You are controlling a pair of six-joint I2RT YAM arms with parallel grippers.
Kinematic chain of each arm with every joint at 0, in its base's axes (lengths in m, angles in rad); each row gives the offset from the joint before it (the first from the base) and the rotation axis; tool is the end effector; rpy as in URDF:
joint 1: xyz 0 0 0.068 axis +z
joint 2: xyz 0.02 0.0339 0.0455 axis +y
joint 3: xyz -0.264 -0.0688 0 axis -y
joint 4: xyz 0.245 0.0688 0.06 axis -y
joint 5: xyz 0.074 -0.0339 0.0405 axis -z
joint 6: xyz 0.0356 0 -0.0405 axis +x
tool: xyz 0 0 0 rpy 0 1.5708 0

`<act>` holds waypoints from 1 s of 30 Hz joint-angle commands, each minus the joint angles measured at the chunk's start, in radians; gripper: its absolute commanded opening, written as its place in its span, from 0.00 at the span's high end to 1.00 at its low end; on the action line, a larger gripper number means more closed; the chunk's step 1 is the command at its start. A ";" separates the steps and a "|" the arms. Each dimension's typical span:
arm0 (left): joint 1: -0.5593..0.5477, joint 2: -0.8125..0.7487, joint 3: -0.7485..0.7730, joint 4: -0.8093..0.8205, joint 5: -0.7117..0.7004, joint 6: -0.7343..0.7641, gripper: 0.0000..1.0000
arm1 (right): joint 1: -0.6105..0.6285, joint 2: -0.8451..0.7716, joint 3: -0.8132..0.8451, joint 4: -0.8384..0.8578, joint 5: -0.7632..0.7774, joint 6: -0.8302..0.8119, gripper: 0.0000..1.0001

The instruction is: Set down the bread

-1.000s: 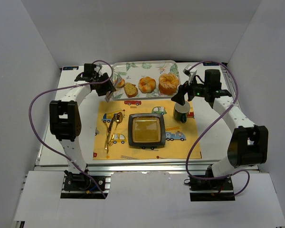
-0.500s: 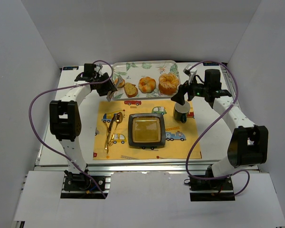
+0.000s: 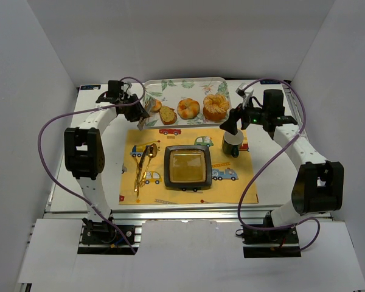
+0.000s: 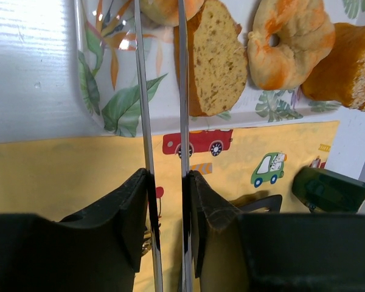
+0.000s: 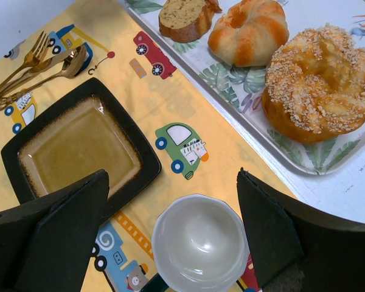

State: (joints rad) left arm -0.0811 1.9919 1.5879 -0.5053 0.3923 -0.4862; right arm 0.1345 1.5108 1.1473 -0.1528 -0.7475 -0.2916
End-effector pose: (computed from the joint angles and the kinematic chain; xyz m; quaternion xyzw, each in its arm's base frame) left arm 0.4399 -0.0494 0.2289 -0.1246 0.9214 -0.2661 0.2542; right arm 0.3352 0.0698 0.2966 -0.3497 0.7475 0.2778 0.4917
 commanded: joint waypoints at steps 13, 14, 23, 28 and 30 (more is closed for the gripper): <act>0.007 -0.154 0.049 0.040 -0.055 -0.011 1.00 | -0.013 -0.060 -0.009 0.039 -0.032 0.012 0.10; 0.009 -0.171 0.043 0.048 -0.055 -0.012 1.00 | -0.013 -0.060 -0.009 0.039 -0.033 0.012 0.11; 0.000 -0.326 -0.113 0.042 0.038 -0.026 1.00 | -0.012 -0.063 0.008 0.019 -0.055 -0.023 0.11; -0.124 -0.470 -0.316 0.001 0.108 -0.038 1.00 | -0.018 -0.080 0.028 -0.122 -0.225 -0.236 0.11; -0.181 -0.557 -0.425 -0.002 0.109 -0.049 1.00 | -0.016 -0.096 0.020 -0.133 -0.257 -0.280 0.11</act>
State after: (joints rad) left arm -0.1799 1.5452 1.2514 -0.4713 0.4286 -0.5217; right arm 0.1234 1.4715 1.1481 -0.2356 -0.8841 -0.4450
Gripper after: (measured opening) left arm 0.371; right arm 0.895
